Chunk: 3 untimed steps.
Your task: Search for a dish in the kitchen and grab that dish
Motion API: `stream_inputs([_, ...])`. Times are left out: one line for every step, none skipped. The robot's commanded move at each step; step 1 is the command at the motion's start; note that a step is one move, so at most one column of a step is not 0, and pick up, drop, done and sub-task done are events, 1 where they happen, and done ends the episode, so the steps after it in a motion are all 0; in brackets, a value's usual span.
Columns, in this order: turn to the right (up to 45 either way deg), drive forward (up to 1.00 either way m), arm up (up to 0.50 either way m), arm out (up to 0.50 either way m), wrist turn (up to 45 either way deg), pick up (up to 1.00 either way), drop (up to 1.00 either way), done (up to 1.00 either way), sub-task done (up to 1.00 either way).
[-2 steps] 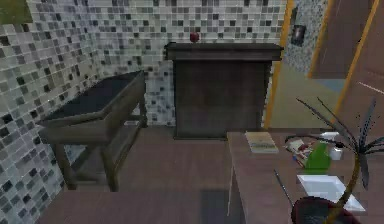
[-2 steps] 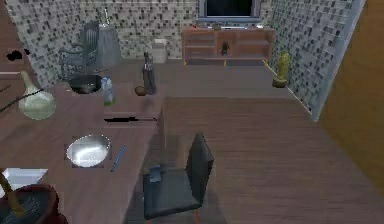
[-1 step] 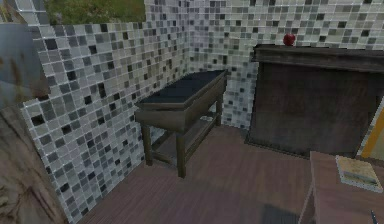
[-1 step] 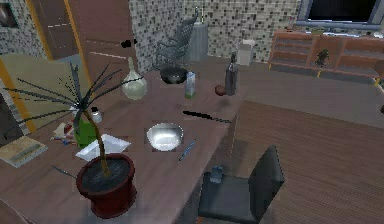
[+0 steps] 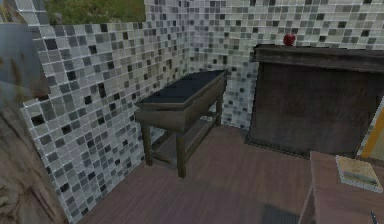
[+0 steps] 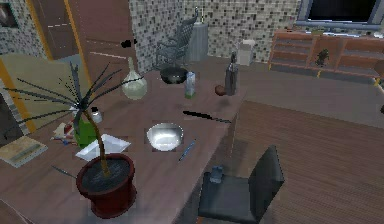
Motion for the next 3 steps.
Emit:
stream_inputs([0.0,0.00,0.36,0.00,0.0,0.00,0.00,0.00,0.00])
stream_inputs([0.0,0.00,0.00,0.46,0.0,0.00,0.00,0.00,0.00])
stream_inputs([0.0,0.00,0.00,0.00,45.0,0.00,0.00,0.00,0.00])
